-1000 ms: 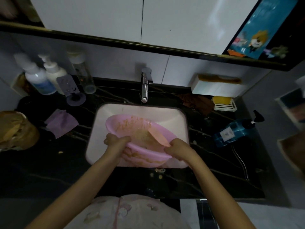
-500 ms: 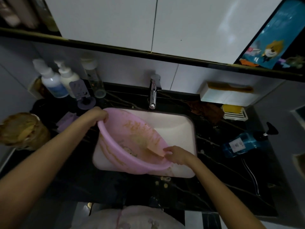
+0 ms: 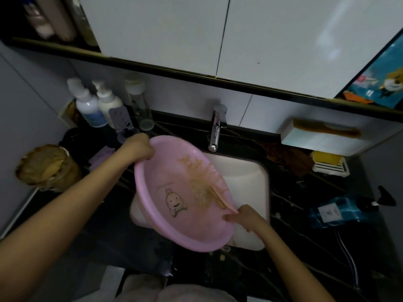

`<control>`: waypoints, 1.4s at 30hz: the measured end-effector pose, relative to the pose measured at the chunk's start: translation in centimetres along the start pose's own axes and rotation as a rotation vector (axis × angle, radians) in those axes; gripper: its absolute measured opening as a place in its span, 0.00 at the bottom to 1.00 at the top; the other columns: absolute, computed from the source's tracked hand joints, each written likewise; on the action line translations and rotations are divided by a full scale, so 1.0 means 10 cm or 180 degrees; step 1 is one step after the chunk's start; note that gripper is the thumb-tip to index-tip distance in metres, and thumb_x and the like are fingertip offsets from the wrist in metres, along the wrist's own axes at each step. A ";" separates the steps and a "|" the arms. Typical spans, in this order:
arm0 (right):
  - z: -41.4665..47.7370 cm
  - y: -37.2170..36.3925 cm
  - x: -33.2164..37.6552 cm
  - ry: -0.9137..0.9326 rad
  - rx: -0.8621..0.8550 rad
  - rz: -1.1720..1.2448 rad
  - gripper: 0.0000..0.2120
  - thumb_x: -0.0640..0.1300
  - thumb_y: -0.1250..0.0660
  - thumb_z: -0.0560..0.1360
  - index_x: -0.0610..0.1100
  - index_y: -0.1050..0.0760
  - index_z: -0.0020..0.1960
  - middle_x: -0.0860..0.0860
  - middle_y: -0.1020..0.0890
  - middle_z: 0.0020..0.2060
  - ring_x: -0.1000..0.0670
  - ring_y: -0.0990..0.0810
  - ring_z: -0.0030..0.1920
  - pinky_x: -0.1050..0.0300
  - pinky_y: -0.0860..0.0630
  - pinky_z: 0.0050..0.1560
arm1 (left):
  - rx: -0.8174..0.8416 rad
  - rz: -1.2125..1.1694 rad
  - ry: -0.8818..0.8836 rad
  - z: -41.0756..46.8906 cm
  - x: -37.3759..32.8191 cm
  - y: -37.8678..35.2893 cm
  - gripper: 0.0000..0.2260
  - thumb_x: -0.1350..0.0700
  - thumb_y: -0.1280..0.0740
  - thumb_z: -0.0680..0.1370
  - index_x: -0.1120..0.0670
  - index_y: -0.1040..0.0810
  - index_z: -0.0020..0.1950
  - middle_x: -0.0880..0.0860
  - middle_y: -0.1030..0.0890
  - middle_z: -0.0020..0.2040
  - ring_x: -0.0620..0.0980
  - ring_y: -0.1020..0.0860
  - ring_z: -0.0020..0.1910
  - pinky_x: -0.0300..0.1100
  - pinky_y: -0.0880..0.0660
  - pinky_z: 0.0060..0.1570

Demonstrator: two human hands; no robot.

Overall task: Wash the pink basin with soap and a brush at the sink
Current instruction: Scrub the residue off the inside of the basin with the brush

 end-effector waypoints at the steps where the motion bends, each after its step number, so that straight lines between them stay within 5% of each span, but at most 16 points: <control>1: 0.01 0.00 -0.03 -0.0042 0.0026 0.0087 0.15 0.53 0.30 0.72 0.40 0.25 0.45 0.48 0.25 0.34 0.52 0.29 0.28 0.64 0.35 0.24 | -0.0066 -0.0035 -0.0065 -0.02 0.00 0.01 0.08 0.66 0.34 0.70 0.63 0.24 0.49 0.60 0.24 0.44 0.57 0.25 0.41 0.41 0.32 0.32; 4: -0.03 -0.02 -0.06 0.0016 0.0062 0.0220 0.12 0.49 0.32 0.73 0.45 0.30 0.37 0.50 0.30 0.30 0.54 0.32 0.27 0.64 0.37 0.24 | -0.0311 -0.0329 -0.0400 -0.05 -0.09 0.02 0.13 0.66 0.34 0.69 0.63 0.22 0.53 0.60 0.22 0.46 0.56 0.25 0.42 0.41 0.30 0.37; 11: -0.04 -0.26 -0.04 -0.0056 0.0135 0.0311 0.10 0.47 0.34 0.74 0.46 0.31 0.36 0.50 0.29 0.30 0.54 0.32 0.26 0.66 0.37 0.23 | -0.0396 -0.0554 -0.0868 0.09 -0.31 0.03 0.24 0.63 0.29 0.69 0.60 0.28 0.65 0.59 0.23 0.60 0.56 0.24 0.56 0.42 0.28 0.52; 15: 0.05 -0.36 -0.01 -0.0116 0.0105 0.0355 0.09 0.47 0.35 0.75 0.43 0.28 0.40 0.49 0.27 0.31 0.53 0.30 0.28 0.66 0.36 0.23 | -0.0499 -0.0079 -0.0625 -0.08 -0.22 -0.08 0.23 0.57 0.28 0.69 0.57 0.27 0.63 0.58 0.23 0.57 0.57 0.24 0.53 0.48 0.25 0.49; 19: 0.08 -0.36 -0.03 -0.0108 0.0163 0.0449 0.11 0.49 0.35 0.76 0.41 0.27 0.42 0.48 0.27 0.33 0.53 0.30 0.29 0.65 0.34 0.25 | -0.1071 -0.0456 -0.0413 -0.44 0.04 -0.34 0.26 0.59 0.30 0.71 0.55 0.31 0.67 0.60 0.26 0.57 0.61 0.24 0.52 0.48 0.28 0.44; 23: 0.12 -0.28 -0.12 0.0146 -0.0310 -0.0511 0.24 0.59 0.40 0.77 0.40 0.28 0.60 0.45 0.22 0.54 0.45 0.22 0.51 0.59 0.27 0.48 | -0.1348 -0.0668 -0.0735 -0.61 0.15 -0.54 0.29 0.69 0.37 0.72 0.55 0.37 0.72 0.64 0.29 0.53 0.63 0.27 0.50 0.47 0.31 0.42; 25: 0.09 -0.16 -0.17 0.0516 -0.0506 -0.0839 0.27 0.56 0.43 0.79 0.46 0.40 0.74 0.44 0.24 0.63 0.43 0.24 0.59 0.56 0.27 0.54 | -0.1357 -0.0690 -0.0983 -0.54 0.15 -0.49 0.29 0.72 0.38 0.70 0.57 0.34 0.70 0.64 0.27 0.50 0.62 0.27 0.50 0.46 0.33 0.41; 27: 0.10 -0.04 -0.18 0.0991 -0.0358 -0.1280 0.24 0.49 0.46 0.81 0.56 0.45 0.76 0.47 0.26 0.66 0.44 0.25 0.62 0.54 0.28 0.56 | -0.1344 -0.0602 -0.1010 -0.44 0.10 -0.37 0.28 0.72 0.38 0.69 0.58 0.32 0.68 0.65 0.26 0.51 0.63 0.27 0.51 0.48 0.30 0.43; 31: 0.19 0.00 -0.07 0.1437 0.0350 -0.1455 0.19 0.44 0.44 0.81 0.57 0.33 0.71 0.54 0.29 0.69 0.52 0.29 0.67 0.65 0.34 0.63 | -0.1133 -0.0376 -0.1081 -0.22 -0.09 -0.20 0.28 0.72 0.38 0.68 0.57 0.31 0.67 0.65 0.25 0.54 0.63 0.25 0.52 0.53 0.25 0.48; 34: 0.40 0.05 0.11 0.1596 0.0459 -0.2052 0.17 0.46 0.41 0.79 0.57 0.28 0.66 0.52 0.23 0.62 0.49 0.25 0.63 0.58 0.30 0.61 | -0.1039 -0.0135 -0.1114 -0.13 -0.19 -0.17 0.28 0.72 0.38 0.67 0.56 0.32 0.66 0.63 0.25 0.52 0.64 0.24 0.50 0.56 0.24 0.45; 37: 0.59 0.35 0.29 0.1619 -0.0180 -0.2677 0.23 0.61 0.33 0.71 0.51 0.22 0.61 0.51 0.20 0.55 0.49 0.21 0.55 0.59 0.28 0.52 | -0.1045 0.0014 -0.1064 -0.14 -0.24 -0.15 0.31 0.72 0.38 0.67 0.56 0.34 0.69 0.64 0.25 0.51 0.66 0.24 0.48 0.55 0.24 0.42; 40: 0.74 0.61 0.48 0.1791 -0.0658 -0.2986 0.38 0.77 0.49 0.65 0.54 0.23 0.62 0.51 0.20 0.54 0.48 0.21 0.55 0.58 0.30 0.50 | -0.1059 0.0084 -0.1070 -0.18 -0.26 -0.14 0.31 0.72 0.38 0.67 0.56 0.34 0.69 0.64 0.25 0.51 0.65 0.23 0.46 0.56 0.24 0.41; 42: 0.69 0.76 0.65 0.1944 -0.0875 -0.3438 0.28 0.69 0.53 0.75 0.59 0.32 0.69 0.49 0.21 0.57 0.46 0.21 0.55 0.57 0.31 0.47 | -0.1045 0.0124 -0.1049 -0.20 -0.30 -0.13 0.31 0.72 0.38 0.68 0.56 0.35 0.69 0.63 0.25 0.51 0.65 0.24 0.46 0.56 0.24 0.41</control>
Point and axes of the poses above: each hand's wrist, its own z-axis towards the middle knuckle, its own y-axis out of the back of the hand, x = y × z, the point moved 1 cm from there along z, towards the middle knuckle
